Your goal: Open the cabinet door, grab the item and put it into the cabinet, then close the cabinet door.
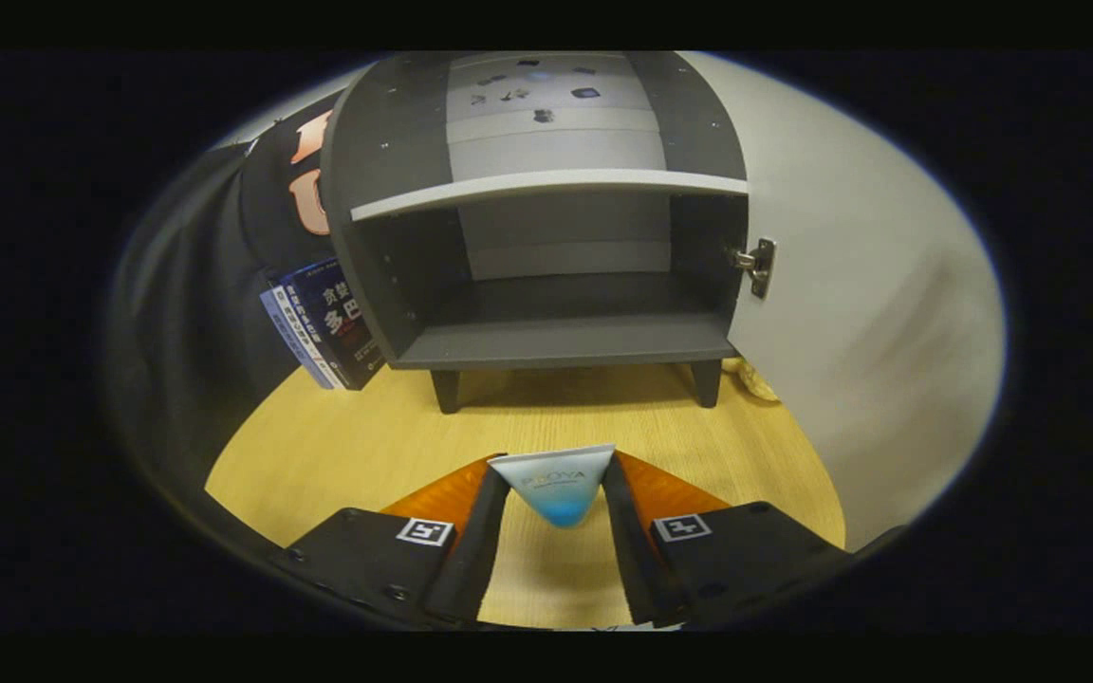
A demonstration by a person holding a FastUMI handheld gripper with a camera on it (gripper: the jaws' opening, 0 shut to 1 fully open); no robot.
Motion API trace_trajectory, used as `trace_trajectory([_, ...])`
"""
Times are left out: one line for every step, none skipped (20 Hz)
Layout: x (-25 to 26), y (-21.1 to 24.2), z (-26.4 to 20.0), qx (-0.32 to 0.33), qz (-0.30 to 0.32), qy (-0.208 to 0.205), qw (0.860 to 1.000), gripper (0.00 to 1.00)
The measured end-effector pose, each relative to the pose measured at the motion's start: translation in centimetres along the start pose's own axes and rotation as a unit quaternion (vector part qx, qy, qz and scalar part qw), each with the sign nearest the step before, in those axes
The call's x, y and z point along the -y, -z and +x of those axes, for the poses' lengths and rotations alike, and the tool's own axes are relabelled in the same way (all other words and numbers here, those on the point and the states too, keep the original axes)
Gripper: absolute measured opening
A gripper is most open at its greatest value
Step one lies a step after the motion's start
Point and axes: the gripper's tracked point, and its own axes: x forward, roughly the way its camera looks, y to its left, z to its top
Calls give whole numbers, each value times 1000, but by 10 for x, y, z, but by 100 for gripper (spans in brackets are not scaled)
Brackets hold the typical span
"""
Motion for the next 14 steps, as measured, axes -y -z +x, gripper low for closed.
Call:
trace_trajectory([-3, -13, -7, 4, 1, 0, 1000, 63])
trace_trajectory([-6, -26, -13, 8, 1, 2, 1000, 63])
trace_trajectory([-9, -41, -21, 13, 0, 5, 1000, 63])
trace_trajectory([-13, -56, -27, 19, 1, 8, 1000, 63])
trace_trajectory([-19, -72, -33, 25, 4, 10, 1000, 63])
trace_trajectory([-24, -88, -38, 30, 8, 9, 999, 63])
trace_trajectory([-30, -103, -45, 35, 13, 8, 999, 63])
trace_trajectory([-35, -117, -51, 39, 17, 7, 999, 63])
trace_trajectory([-39, -132, -57, 41, 16, 5, 999, 63])
trace_trajectory([-42, -147, -61, 46, 9, 6, 999, 63])
trace_trajectory([-45, -162, -65, 50, -4, 11, 999, 63])
trace_trajectory([-47, -178, -68, 59, -14, 16, 998, 63])
trace_trajectory([-51, -193, -70, 65, -21, 18, 998, 63])
trace_trajectory([-56, -206, -73, 67, -24, 18, 997, 62])
